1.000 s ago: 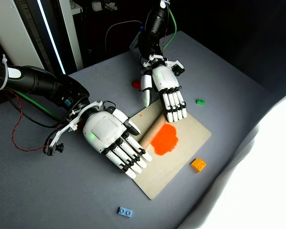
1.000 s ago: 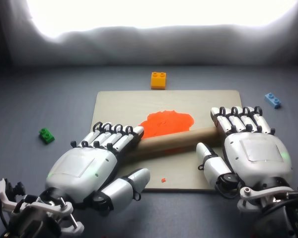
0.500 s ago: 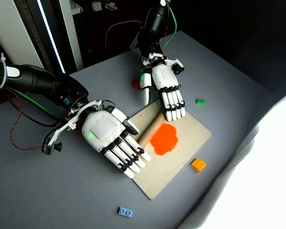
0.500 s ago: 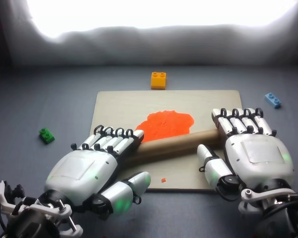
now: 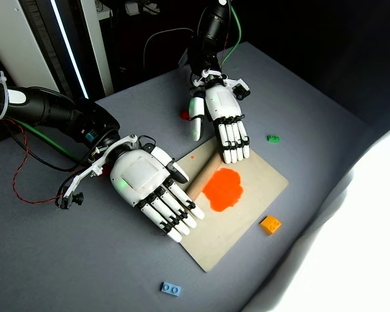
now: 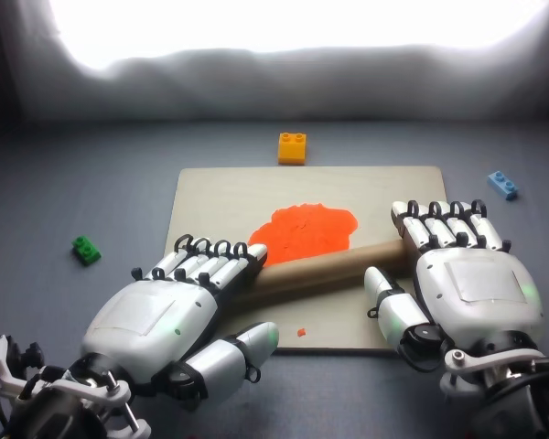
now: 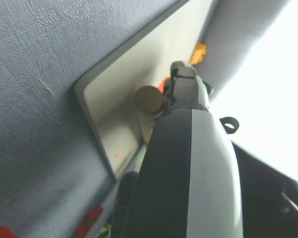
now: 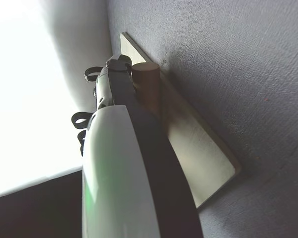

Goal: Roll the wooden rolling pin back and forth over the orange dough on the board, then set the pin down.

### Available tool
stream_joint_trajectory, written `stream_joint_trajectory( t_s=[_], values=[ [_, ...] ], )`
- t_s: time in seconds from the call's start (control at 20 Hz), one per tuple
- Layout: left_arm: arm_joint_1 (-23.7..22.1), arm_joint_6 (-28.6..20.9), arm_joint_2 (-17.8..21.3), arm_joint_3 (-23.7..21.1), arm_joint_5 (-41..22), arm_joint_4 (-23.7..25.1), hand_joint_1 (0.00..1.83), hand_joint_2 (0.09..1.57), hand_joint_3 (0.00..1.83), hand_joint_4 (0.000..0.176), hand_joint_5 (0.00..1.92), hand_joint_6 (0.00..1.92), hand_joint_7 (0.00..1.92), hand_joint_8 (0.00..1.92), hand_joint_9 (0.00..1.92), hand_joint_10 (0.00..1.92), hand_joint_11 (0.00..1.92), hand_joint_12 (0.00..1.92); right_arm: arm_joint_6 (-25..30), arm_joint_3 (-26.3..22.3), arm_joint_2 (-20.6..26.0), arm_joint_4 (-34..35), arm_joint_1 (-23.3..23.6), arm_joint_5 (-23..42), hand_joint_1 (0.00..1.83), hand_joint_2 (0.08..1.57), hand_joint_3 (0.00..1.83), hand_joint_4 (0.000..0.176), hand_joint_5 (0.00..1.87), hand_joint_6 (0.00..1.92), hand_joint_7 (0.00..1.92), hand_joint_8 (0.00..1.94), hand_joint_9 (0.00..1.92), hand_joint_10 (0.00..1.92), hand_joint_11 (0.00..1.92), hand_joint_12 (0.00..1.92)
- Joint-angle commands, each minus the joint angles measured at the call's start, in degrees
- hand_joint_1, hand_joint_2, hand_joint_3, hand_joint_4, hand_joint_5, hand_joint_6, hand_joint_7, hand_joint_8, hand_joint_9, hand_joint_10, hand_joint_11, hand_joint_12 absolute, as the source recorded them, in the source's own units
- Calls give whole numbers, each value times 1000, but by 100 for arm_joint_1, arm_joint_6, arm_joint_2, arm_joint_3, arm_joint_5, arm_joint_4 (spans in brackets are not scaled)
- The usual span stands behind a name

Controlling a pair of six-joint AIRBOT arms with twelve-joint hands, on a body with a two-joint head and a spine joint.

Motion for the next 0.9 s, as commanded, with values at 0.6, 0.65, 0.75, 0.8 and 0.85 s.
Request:
stream_joint_trajectory(
  t_s=[0.6, 0.65, 0.75, 0.8, 0.85],
  values=[
    [88, -23, 204, -217, -499, 364, 0, 1486, 0, 0, 125, 4, 178, 6, 114, 3, 0, 173, -34, -116, 68, -393, -91, 488, 0, 1509, 0, 0, 172, 9, 232, 9, 167, 13, 0, 291],
    [91, -23, 221, -237, -493, 367, 0, 1489, 1, 0, 125, 4, 176, 5, 113, 3, 0, 174, -33, -115, 68, -393, -83, 485, 0, 1510, 0, 0, 179, 12, 240, 12, 174, 16, 0, 295],
    [92, -23, 254, -268, -485, 369, 0, 1487, 0, 0, 118, 1, 172, 2, 110, 1, 0, 171, -33, -115, 67, -393, -71, 484, 0, 1510, 0, 0, 173, 8, 236, 6, 170, 12, 0, 276],
    [92, -22, 279, -290, -480, 373, 0, 1488, 0, 0, 121, 2, 180, 3, 121, 5, 0, 196, -33, -115, 67, -393, -65, 485, 0, 1509, 0, 0, 172, 7, 235, 4, 173, 11, 0, 291],
    [92, -21, 301, -313, -475, 378, 0, 1487, 0, 0, 112, 2, 173, 1, 114, 1, 0, 164, -33, -115, 70, -393, -59, 486, 0, 1507, 0, 0, 173, 6, 238, 4, 179, 13, 0, 293]
  ],
)
